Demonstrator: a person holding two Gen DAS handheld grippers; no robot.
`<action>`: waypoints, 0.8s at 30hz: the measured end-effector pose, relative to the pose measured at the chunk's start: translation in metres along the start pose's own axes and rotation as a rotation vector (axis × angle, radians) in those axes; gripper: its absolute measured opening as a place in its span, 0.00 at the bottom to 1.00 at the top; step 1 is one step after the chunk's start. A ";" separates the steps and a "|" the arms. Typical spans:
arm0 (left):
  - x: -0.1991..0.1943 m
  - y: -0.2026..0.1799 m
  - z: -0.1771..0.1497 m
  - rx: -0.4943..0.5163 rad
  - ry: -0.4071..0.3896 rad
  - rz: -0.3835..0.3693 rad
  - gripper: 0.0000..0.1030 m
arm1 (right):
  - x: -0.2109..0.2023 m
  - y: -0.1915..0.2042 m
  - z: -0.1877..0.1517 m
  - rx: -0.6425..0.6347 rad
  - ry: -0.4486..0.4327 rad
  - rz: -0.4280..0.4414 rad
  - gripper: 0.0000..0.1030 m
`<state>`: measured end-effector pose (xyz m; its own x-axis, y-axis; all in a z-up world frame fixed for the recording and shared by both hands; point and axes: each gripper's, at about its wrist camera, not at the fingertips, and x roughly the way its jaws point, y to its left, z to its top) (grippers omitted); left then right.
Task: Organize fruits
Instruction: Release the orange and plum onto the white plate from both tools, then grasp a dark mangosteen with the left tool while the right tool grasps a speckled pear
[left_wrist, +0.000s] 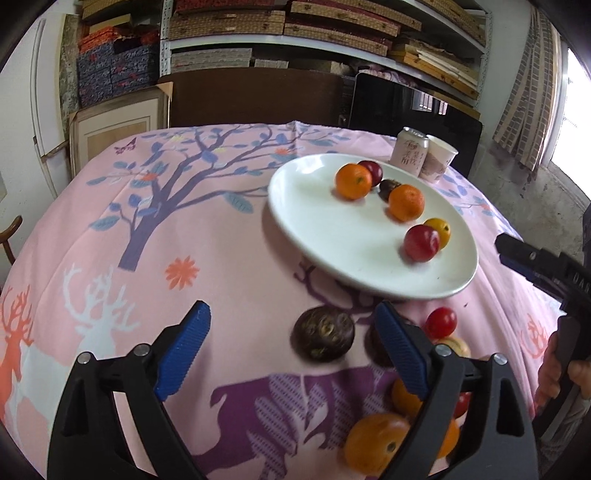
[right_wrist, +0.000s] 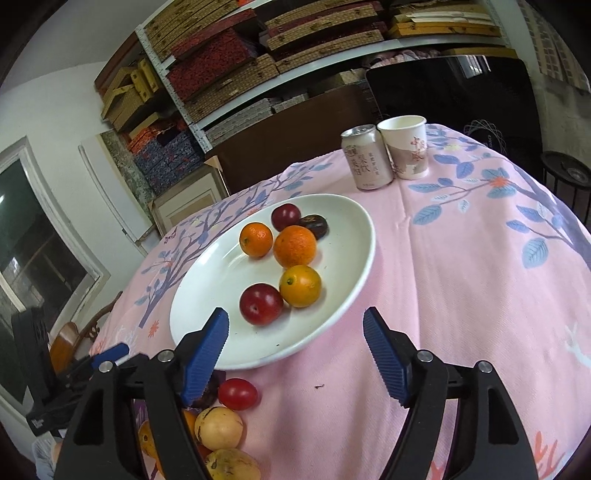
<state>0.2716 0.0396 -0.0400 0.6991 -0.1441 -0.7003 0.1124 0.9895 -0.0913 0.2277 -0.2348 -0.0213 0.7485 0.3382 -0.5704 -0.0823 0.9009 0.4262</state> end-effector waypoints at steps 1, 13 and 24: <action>-0.001 0.002 -0.003 0.001 0.004 0.008 0.86 | -0.001 -0.004 0.000 0.017 0.000 0.002 0.75; 0.019 -0.011 -0.009 0.089 0.035 0.101 0.86 | -0.003 -0.007 -0.004 0.052 0.015 0.008 0.79; 0.046 -0.002 -0.006 0.069 0.150 0.095 0.93 | 0.001 -0.009 -0.004 0.050 0.026 -0.002 0.80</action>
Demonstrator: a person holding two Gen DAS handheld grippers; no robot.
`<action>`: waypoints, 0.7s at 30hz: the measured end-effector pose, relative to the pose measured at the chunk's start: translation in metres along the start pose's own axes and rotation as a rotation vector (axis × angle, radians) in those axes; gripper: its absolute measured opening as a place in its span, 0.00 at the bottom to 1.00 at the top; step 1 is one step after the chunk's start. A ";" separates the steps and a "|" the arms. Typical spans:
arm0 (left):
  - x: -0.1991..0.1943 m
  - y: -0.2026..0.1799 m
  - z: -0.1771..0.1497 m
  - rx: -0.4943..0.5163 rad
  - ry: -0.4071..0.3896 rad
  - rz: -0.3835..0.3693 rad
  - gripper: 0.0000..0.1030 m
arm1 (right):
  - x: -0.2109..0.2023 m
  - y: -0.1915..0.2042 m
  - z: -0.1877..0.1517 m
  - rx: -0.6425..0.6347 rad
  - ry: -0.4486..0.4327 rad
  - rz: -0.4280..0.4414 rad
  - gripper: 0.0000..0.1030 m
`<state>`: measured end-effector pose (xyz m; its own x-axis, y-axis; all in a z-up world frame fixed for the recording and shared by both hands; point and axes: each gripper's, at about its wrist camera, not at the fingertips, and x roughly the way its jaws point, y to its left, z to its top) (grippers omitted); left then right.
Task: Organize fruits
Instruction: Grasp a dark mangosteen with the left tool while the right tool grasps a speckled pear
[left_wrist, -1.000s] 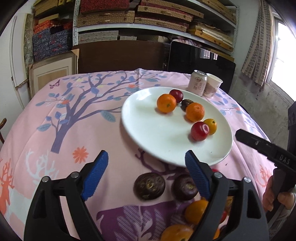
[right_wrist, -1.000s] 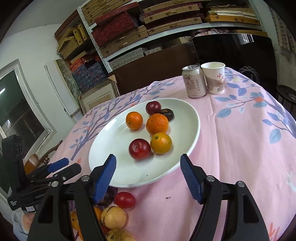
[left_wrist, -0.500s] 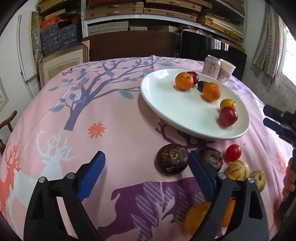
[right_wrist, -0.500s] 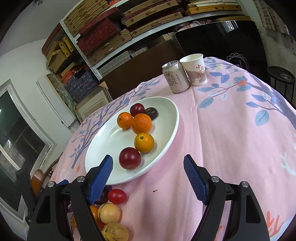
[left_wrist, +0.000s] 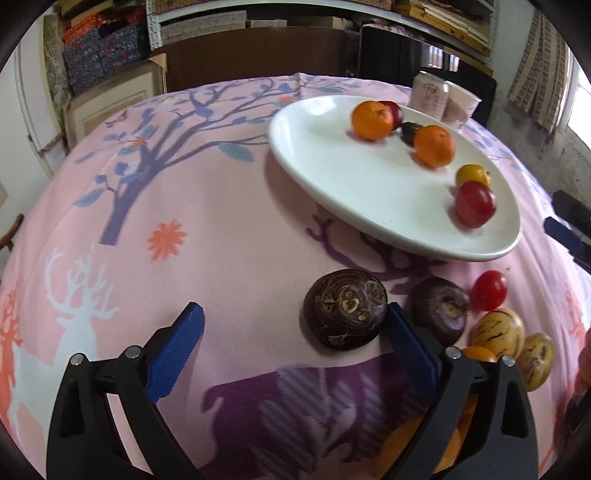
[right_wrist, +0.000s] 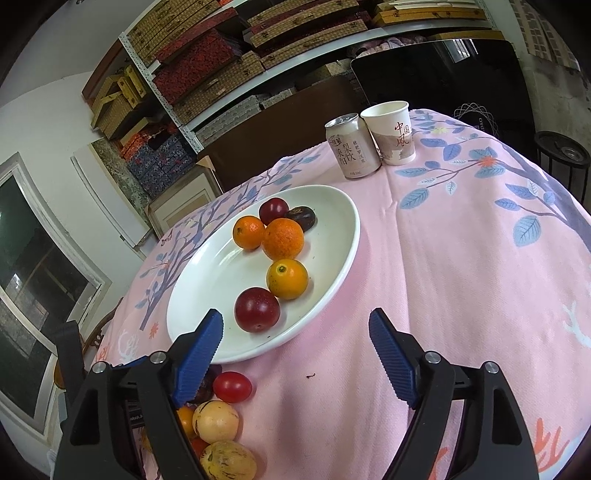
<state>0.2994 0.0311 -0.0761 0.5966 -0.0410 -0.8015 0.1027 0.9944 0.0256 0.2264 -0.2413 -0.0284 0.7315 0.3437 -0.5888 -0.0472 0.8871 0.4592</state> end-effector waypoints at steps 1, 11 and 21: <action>-0.003 0.003 0.000 0.005 -0.016 0.041 0.93 | 0.000 0.000 0.000 -0.002 0.001 -0.001 0.80; -0.010 0.022 -0.002 -0.030 -0.046 0.039 0.85 | 0.000 0.006 -0.001 -0.018 0.010 0.022 0.80; -0.007 0.015 -0.004 -0.016 -0.032 -0.037 0.42 | 0.001 0.018 -0.007 -0.071 0.048 0.055 0.80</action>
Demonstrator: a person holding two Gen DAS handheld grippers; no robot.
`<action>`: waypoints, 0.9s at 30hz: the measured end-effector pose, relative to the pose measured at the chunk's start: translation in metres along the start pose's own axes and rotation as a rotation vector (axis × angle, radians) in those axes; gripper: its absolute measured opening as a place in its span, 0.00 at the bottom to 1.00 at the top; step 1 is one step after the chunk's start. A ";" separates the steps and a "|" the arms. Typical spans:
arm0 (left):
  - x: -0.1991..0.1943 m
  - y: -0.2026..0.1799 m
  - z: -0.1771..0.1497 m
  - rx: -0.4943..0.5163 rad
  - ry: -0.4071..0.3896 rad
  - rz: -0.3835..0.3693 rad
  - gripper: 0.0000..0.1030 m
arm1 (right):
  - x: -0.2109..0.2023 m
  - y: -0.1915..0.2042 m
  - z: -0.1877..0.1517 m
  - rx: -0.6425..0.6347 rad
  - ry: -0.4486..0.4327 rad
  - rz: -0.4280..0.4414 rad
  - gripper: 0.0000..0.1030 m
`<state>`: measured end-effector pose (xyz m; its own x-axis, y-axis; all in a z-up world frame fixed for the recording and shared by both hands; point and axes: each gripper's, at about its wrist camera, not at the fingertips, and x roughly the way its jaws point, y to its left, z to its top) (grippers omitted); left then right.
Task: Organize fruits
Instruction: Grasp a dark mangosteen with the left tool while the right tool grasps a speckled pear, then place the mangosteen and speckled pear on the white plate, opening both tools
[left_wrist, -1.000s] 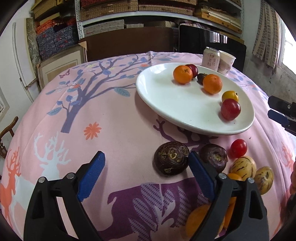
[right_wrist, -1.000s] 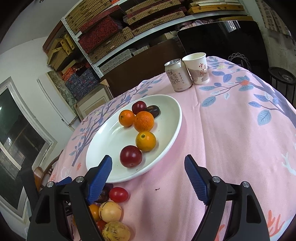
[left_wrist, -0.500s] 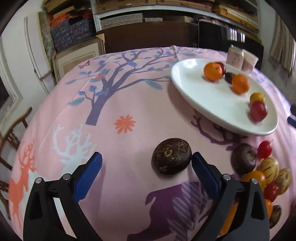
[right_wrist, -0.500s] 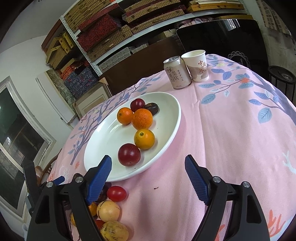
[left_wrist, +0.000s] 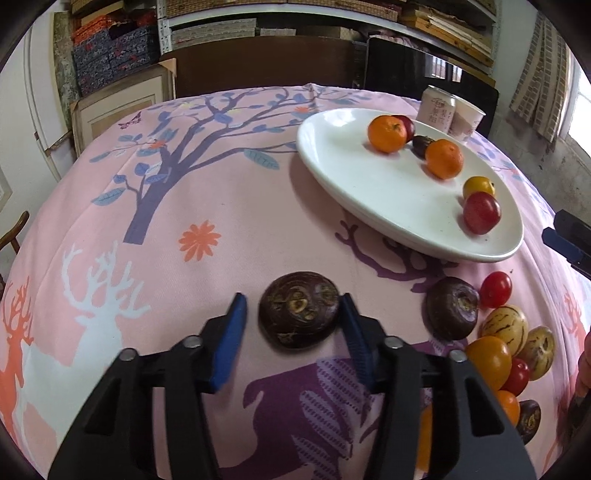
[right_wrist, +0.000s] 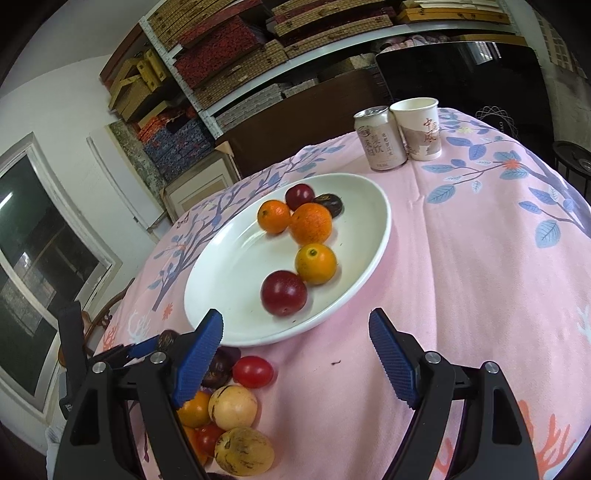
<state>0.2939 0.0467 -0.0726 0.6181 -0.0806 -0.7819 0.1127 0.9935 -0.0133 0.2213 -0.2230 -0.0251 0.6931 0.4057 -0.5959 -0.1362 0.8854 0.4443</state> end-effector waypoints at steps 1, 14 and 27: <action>0.000 -0.003 0.000 0.010 -0.002 0.007 0.42 | 0.000 0.003 -0.002 -0.015 0.011 0.007 0.80; -0.001 -0.001 0.000 0.001 -0.004 0.000 0.42 | -0.016 0.047 -0.073 -0.233 0.140 0.021 0.46; -0.013 -0.005 0.000 0.001 -0.045 -0.010 0.41 | -0.014 0.038 -0.073 -0.182 0.166 0.056 0.40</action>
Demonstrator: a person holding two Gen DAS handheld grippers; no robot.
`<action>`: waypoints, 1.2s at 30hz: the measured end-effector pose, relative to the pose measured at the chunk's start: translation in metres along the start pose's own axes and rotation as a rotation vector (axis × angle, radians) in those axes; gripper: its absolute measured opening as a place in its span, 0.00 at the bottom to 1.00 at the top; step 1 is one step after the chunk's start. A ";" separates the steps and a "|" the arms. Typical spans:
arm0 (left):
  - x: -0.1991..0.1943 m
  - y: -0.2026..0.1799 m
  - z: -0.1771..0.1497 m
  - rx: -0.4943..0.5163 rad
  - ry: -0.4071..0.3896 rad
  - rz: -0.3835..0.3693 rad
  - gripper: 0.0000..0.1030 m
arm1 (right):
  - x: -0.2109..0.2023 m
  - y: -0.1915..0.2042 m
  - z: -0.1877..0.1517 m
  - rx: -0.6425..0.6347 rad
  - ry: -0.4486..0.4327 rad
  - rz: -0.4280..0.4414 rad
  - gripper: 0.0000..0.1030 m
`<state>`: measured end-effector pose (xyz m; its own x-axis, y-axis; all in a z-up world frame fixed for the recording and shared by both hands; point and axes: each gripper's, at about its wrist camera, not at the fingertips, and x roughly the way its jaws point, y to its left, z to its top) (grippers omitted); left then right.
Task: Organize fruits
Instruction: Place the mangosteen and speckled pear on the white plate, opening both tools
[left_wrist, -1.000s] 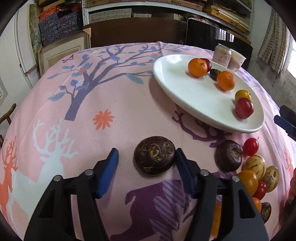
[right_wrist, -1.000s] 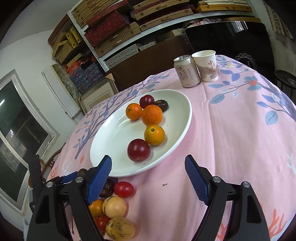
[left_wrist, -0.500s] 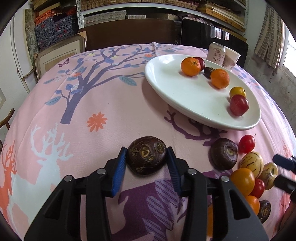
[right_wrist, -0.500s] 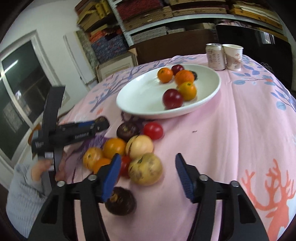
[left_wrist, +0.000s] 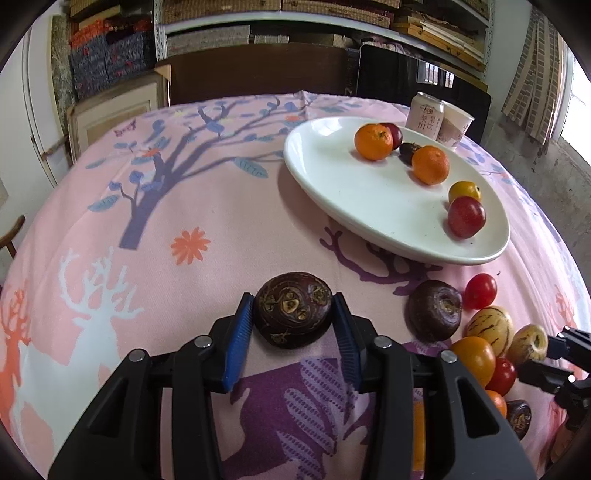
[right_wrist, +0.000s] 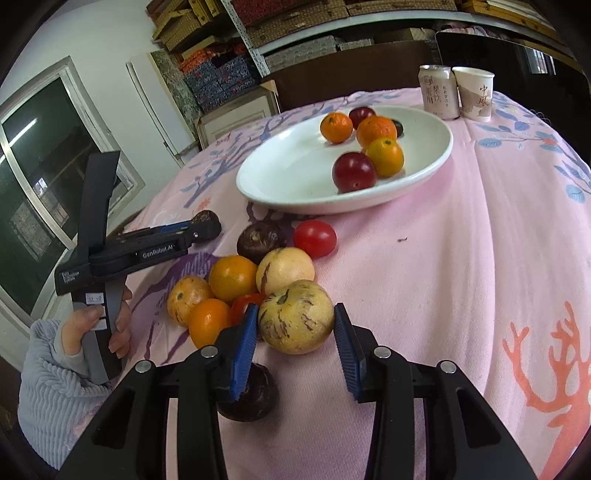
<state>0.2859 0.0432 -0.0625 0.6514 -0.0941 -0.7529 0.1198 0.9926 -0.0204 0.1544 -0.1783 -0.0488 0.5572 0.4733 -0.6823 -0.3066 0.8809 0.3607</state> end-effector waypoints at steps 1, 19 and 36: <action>-0.006 0.000 0.002 -0.003 -0.021 0.001 0.41 | -0.004 -0.001 0.003 0.004 -0.024 -0.001 0.40; 0.016 -0.042 0.075 -0.005 -0.088 -0.021 0.63 | 0.029 -0.019 0.110 0.063 -0.186 -0.048 0.55; -0.015 -0.026 0.032 -0.006 -0.093 -0.010 0.83 | 0.010 -0.027 0.077 0.079 -0.198 -0.083 0.69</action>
<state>0.2971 0.0164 -0.0300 0.7168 -0.1109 -0.6884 0.1229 0.9919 -0.0318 0.2278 -0.1964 -0.0164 0.7208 0.3846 -0.5766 -0.1962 0.9111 0.3625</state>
